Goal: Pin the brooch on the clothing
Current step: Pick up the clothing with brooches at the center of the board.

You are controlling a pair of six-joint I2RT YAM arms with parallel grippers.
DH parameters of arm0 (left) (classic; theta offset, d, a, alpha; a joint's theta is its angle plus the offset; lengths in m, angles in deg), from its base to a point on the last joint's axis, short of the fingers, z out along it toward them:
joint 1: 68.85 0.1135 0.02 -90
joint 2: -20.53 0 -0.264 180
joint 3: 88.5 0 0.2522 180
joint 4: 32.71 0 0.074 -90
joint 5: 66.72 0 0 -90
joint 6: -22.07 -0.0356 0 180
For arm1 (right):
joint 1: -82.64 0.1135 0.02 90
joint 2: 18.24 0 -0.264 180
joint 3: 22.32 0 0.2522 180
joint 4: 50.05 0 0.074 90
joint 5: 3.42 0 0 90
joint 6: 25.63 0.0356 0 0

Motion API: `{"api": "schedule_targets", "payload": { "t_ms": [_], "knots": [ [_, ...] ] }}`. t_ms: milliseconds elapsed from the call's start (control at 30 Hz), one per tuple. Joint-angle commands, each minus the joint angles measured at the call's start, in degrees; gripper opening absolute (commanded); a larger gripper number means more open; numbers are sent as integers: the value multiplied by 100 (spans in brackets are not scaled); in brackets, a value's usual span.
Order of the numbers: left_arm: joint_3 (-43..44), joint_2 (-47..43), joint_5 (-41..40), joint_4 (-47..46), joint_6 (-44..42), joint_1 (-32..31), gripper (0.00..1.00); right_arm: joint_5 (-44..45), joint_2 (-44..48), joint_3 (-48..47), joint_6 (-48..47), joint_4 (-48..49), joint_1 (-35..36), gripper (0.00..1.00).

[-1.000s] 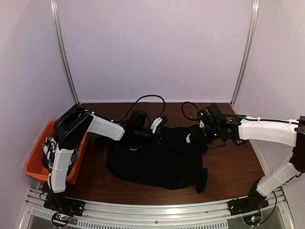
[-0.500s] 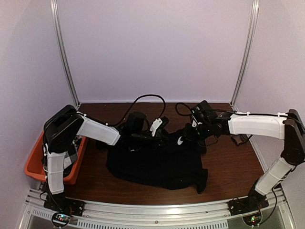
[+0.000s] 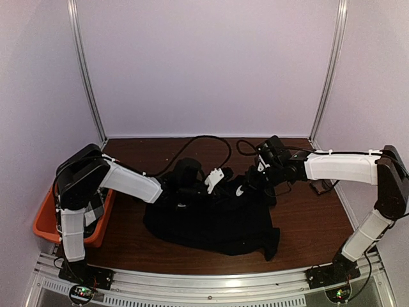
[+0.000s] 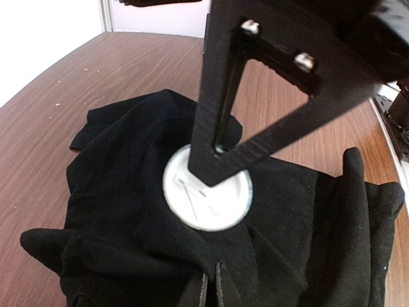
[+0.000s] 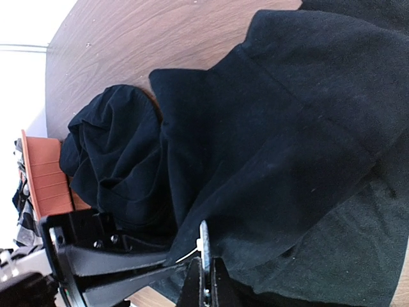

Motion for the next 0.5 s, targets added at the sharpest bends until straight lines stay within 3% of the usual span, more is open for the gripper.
{"api": "schedule_targets", "payload": {
  "t_ms": [0, 467],
  "knots": [
    [-163, -324, -277, -258, -314, -34, 6, 92, 45, 84, 15, -35, -61, 0],
    [-276, -373, -468, -315, -547, -187, 6, 47, -190, 111, -184, -110, 20, 0]
  ]
}}
